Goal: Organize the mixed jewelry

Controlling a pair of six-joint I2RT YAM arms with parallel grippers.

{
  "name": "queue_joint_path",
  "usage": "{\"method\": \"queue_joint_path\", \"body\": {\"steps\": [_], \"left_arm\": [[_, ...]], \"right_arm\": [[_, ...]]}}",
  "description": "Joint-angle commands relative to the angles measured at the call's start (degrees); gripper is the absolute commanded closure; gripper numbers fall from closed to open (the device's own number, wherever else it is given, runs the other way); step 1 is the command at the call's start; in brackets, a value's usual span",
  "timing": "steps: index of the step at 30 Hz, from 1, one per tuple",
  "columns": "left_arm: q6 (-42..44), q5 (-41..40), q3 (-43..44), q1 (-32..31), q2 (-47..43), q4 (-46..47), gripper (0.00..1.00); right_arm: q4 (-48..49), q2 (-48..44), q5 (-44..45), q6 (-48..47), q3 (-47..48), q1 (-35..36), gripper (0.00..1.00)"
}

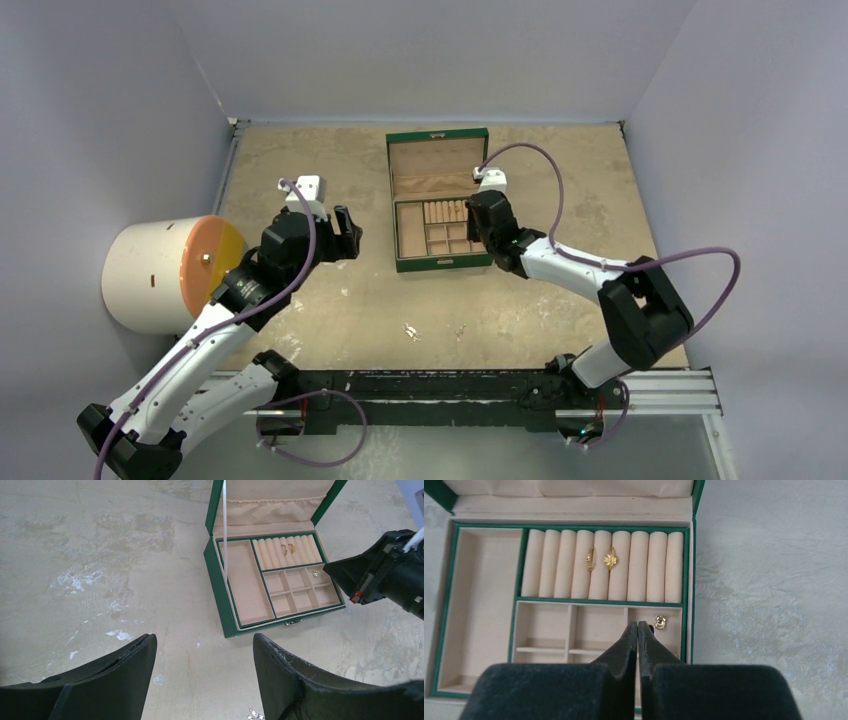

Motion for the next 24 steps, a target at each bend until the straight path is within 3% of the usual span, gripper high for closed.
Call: {"method": "queue_joint_path", "body": {"steps": [1,11,24], "left_arm": [[1.0,-0.1,0.3,0.5,-0.1,1.6,0.30],[1.1,-0.2,0.3,0.5,-0.1,1.5,0.30],[1.1,-0.3,0.3,0.6,-0.6,1.4,0.30]], "right_arm": [[4.6,2.9,-0.9,0.1,3.3,-1.5,1.00],[5.7,8.5,-3.4,2.4,4.7,-3.4,1.00],[5.6,4.6,-5.8,4.1,0.5,-3.5,1.00]]}}
